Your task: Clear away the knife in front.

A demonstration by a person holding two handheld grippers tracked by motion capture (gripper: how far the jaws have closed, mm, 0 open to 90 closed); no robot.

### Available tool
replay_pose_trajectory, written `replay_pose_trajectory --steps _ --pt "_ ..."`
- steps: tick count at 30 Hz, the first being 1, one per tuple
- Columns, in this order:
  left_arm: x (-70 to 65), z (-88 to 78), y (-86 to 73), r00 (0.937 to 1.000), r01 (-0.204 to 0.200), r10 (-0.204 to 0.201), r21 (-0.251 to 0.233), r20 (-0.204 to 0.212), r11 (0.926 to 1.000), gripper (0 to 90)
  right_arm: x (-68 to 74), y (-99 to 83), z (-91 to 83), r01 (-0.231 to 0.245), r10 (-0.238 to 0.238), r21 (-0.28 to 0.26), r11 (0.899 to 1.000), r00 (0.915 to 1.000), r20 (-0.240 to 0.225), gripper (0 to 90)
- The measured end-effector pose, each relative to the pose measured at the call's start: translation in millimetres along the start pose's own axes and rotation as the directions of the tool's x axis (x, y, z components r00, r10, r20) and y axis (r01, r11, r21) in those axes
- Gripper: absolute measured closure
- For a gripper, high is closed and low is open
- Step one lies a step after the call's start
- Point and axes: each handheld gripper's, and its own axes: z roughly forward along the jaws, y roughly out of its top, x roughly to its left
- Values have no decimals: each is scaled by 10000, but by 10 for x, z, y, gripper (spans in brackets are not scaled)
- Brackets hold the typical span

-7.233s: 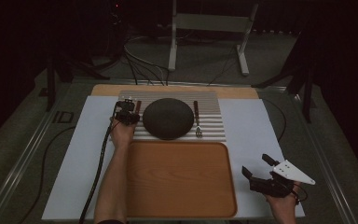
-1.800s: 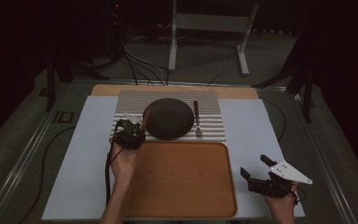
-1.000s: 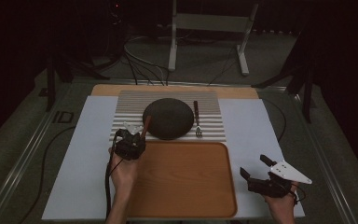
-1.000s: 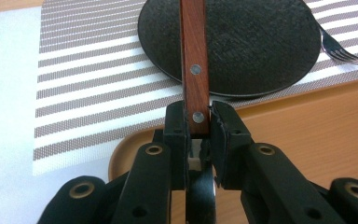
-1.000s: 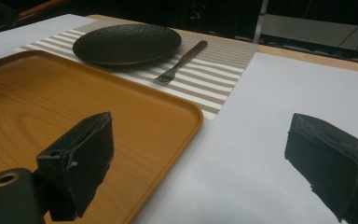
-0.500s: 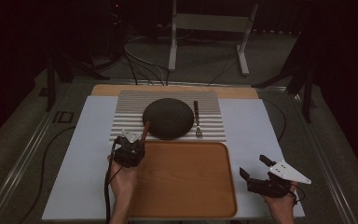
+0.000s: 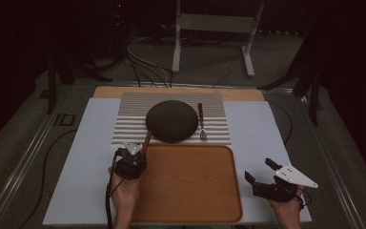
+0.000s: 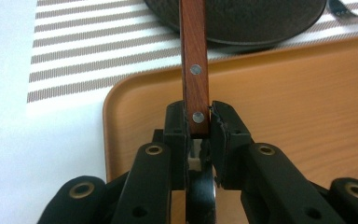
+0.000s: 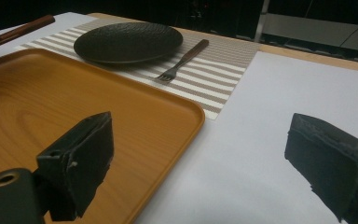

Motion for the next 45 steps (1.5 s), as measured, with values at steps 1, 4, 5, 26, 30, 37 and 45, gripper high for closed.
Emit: replay_pose_trajectory --steps 1,4,5,26,30,37,45 --pt "-7 0 -23 10000 -2 2 14 -18 10000 780 0 0 0 1 -1 -2 10000 10000 -2 78" --pt "-15 1 -60 10000 -43 43 64 -60 10000 780 1 0 2 3 -3 6 10000 10000 -3 78" --pt "-17 2 -89 10000 0 0 73 -66 10000 780 1 0 3 14 -14 8 10000 10000 -8 78" --pt "151 -27 -504 9948 869 -841 475 -579 9951 780 9 -2 6 44 -44 41 10000 10000 -4 78" --pt "159 -36 -558 9935 980 -946 526 -632 9938 779 11 -2 7 48 -48 46 10000 10000 -5 78" --pt "172 -24 -599 9933 980 -941 572 -676 9935 777 14 -2 7 49 -49 42 10000 10000 -2 78" --pt "136 -79 -558 9944 905 -885 343 -571 9953 595 11 -2 5 50 -50 34 10000 10000 -4 78"
